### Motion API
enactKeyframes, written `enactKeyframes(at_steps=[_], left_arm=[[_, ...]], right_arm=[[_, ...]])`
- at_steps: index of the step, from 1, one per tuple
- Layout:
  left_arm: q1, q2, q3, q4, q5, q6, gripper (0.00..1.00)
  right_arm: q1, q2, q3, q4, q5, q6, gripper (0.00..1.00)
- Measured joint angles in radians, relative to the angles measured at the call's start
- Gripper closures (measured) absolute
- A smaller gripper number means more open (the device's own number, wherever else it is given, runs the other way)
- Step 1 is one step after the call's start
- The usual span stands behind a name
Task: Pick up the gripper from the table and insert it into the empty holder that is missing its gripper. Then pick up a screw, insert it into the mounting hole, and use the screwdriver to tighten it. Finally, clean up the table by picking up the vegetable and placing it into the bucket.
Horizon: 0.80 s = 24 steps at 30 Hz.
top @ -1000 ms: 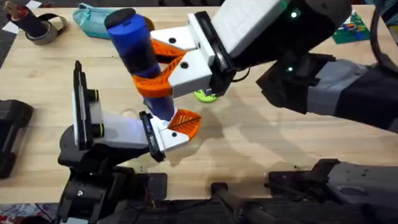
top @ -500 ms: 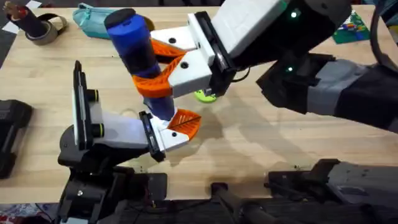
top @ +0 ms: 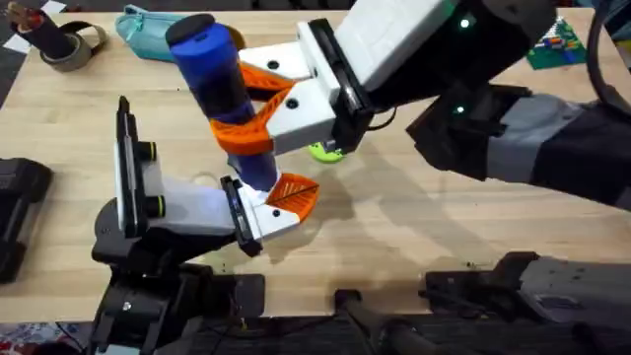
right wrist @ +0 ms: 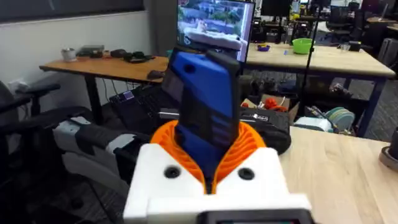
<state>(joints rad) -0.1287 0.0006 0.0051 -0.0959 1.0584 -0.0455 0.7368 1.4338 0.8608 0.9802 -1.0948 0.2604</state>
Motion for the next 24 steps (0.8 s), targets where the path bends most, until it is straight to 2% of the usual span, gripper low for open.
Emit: enactKeyframes(at_steps=[9, 15, 18, 21, 24], left_arm=[[0.000, 0.000, 0.000, 0.000, 0.000, 0.000, 0.985], [0.000, 0.000, 0.000, 0.000, 0.000, 0.000, 0.985], [0.000, 0.000, 0.000, 0.000, 0.000, 0.000, 0.984], [0.000, 0.000, 0.000, 0.000, 0.000, 0.000, 0.985], [0.000, 0.000, 0.000, 0.000, 0.000, 0.000, 0.985]], right_arm=[[0.000, 0.000, 0.000, 0.002, 0.002, 0.000, 0.969], [-0.002, 0.005, 0.000, 0.102, 0.002, 0.007, 0.969], [-0.018, 0.007, 0.020, 0.090, -0.016, 0.036, 0.969], [-0.069, 0.009, 0.110, -0.025, -0.068, 0.057, 0.967], [-0.128, 0.008, 0.246, -0.263, -0.115, 0.030, 0.968]])
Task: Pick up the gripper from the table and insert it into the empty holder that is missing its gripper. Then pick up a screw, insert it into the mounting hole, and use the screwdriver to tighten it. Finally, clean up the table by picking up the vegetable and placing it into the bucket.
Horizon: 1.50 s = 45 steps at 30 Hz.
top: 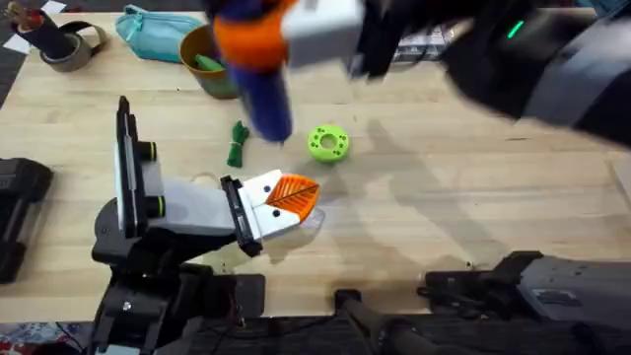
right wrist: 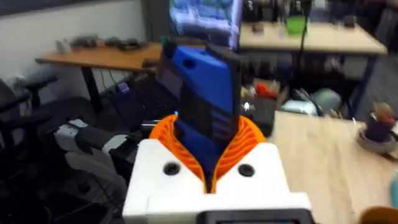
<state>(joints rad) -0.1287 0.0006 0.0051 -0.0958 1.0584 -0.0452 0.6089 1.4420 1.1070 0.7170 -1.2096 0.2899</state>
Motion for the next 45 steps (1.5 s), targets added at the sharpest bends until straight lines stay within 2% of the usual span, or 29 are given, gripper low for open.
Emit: enactKeyframes(at_steps=[5, 8, 11, 16, 19, 22, 26, 30, 34, 39, 45], left_arm=[[0.000, 0.000, 0.000, 0.000, 0.000, 0.000, 0.985], [0.000, 0.000, 0.000, 0.000, 0.000, 0.000, 0.985], [0.000, 0.000, 0.000, 0.000, 0.000, 0.000, 0.984], [0.000, 0.000, 0.000, 0.000, 0.000, 0.000, 0.985], [0.000, 0.000, 0.000, 0.000, -0.001, 0.000, 0.985], [0.000, 0.000, 0.000, 0.000, -0.003, 0.000, 0.985], [0.000, 0.000, 0.000, 0.000, -0.004, 0.000, 0.983], [0.000, 0.000, 0.000, 0.000, -0.004, 0.000, 0.985], [0.000, 0.000, 0.000, 0.000, -0.004, 0.000, 0.985], [0.000, 0.000, 0.000, 0.000, -0.004, 0.000, 0.985], [0.000, 0.000, 0.000, 0.012, -0.012, 0.000, 0.985]], right_arm=[[-0.071, -0.001, 0.164, -0.403, -0.034, -0.141, 0.968], [-0.101, -0.001, 0.219, -0.611, -0.002, -0.241, 0.968], [-0.136, -0.002, 0.253, -0.828, 0.129, -0.360, 0.969], [-0.176, 0.000, 0.258, -1.158, 0.446, -0.589, 0.968], [-0.179, 0.000, 0.257, -1.284, 0.596, -0.669, 0.968], [-0.179, 0.000, 0.258, -1.390, 0.691, -0.714, 0.969], [-0.179, 0.000, 0.258, -1.487, 0.751, -0.742, 0.969], [-0.179, 0.000, 0.258, -1.512, 0.810, -0.752, 0.969], [-0.178, 0.001, 0.258, -1.513, 0.960, -0.804, 0.970], [-0.194, 0.066, 0.259, -1.510, 1.178, -0.973, 0.970], [-0.258, 0.250, 0.259, -1.501, 1.335, -1.235, 0.971]])
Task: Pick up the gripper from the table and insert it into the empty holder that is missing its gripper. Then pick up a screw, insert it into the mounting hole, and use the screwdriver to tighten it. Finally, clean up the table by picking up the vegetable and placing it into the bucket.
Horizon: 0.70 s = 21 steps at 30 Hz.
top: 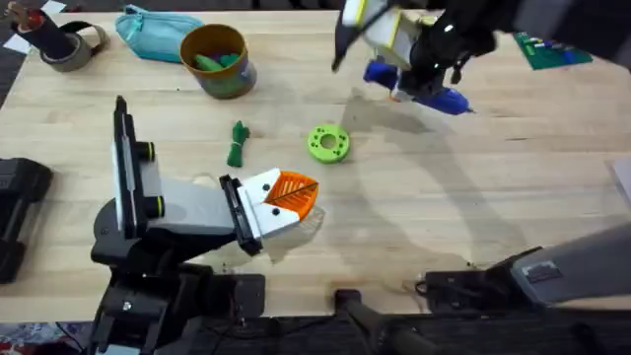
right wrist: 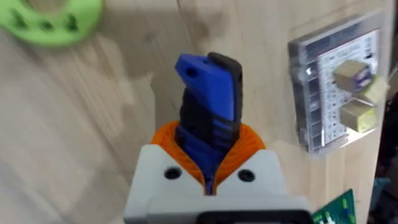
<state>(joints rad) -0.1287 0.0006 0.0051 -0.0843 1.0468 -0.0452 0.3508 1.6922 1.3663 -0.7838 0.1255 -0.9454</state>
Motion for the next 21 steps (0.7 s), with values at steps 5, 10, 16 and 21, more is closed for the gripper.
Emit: enactKeyframes(at_steps=[5, 10, 16, 21], left_arm=[[0.000, 0.000, 0.000, 0.029, -0.027, 0.000, 0.985], [0.000, 0.000, 0.000, 0.029, -0.044, 0.000, 0.985], [0.000, 0.000, 0.000, 0.029, -0.049, 0.000, 0.985], [0.000, 0.000, 0.000, 0.029, -0.049, 0.001, 0.963]], right_arm=[[-0.043, 0.142, 0.000, 0.035, 0.103, -0.113, 0.971], [-0.060, 0.226, 0.000, 0.038, 0.135, -0.151, 0.971], [-0.060, 0.262, 0.000, 0.041, 0.145, -0.163, 0.971], [-0.060, 0.261, 0.015, 0.052, 0.165, -0.154, 0.405]])
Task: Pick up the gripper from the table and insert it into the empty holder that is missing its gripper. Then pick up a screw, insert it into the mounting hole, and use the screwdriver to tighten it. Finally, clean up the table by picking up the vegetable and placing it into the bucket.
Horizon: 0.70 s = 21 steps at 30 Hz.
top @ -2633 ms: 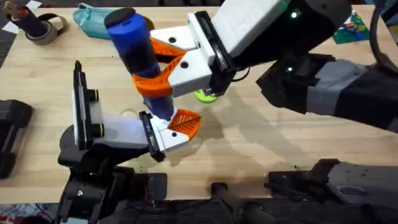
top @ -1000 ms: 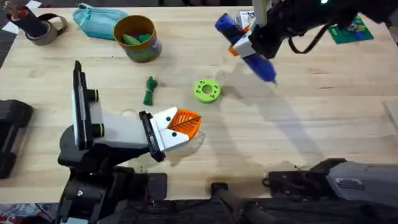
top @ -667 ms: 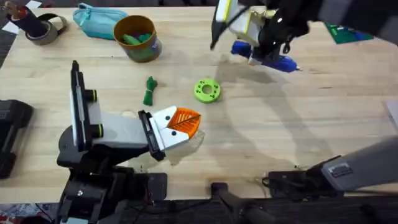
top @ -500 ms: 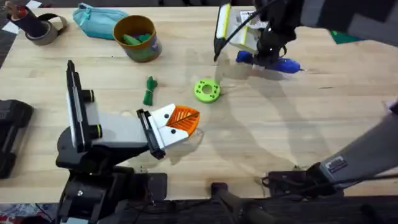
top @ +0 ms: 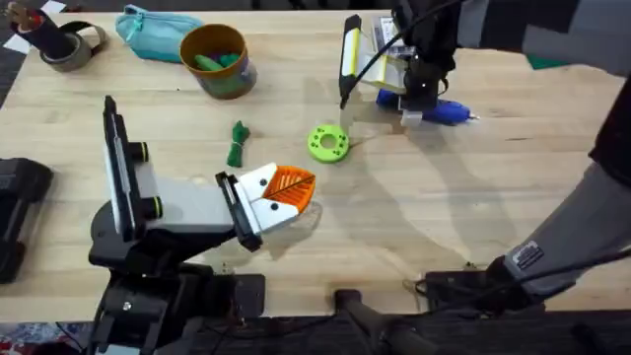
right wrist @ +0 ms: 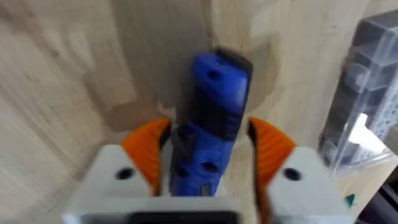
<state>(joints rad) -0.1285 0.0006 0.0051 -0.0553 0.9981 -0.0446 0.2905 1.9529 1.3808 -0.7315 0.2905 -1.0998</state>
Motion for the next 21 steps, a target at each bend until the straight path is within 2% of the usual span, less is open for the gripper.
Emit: enactKeyframes(at_steps=[1, 2, 3, 6, 7, 10, 13, 17, 21], left_arm=[[0.000, 0.000, 0.000, 0.000, 0.000, 0.001, 0.862], [0.000, 0.000, 0.000, 0.000, 0.000, 0.000, 0.697], [0.000, 0.000, 0.000, -0.001, 0.000, 0.000, 0.542], [0.000, 0.000, 0.000, -0.001, 0.000, -0.002, 0.104], [0.000, 0.000, 0.000, -0.001, 0.000, -0.004, 0.038], [0.000, 0.000, 0.000, 0.053, -0.003, -0.014, 0.015], [0.000, 0.000, 0.000, 0.133, -0.021, -0.077, 0.014], [0.000, 0.000, 0.000, 0.160, -0.093, -0.190, 0.014], [0.000, 0.003, 0.021, 0.164, -0.188, -0.243, 0.014]], right_arm=[[0.000, -0.001, 0.004, 0.001, 0.005, 0.010, 0.264], [0.001, -0.004, 0.005, 0.001, 0.009, 0.034, 0.127], [0.001, -0.010, 0.006, -0.001, 0.011, 0.071, 0.034], [0.009, -0.035, 0.006, -0.016, -0.008, 0.175, 0.007], [0.013, -0.050, 0.006, -0.018, -0.021, 0.205, 0.007], [0.029, -0.132, 0.005, -0.018, -0.050, 0.284, 0.007], [0.043, -0.242, 0.006, -0.017, -0.067, 0.363, 0.007], [0.051, -0.366, 0.027, -0.017, -0.140, 0.533, 0.005], [0.059, -0.439, 0.070, 0.031, -0.239, 0.746, 0.005]])
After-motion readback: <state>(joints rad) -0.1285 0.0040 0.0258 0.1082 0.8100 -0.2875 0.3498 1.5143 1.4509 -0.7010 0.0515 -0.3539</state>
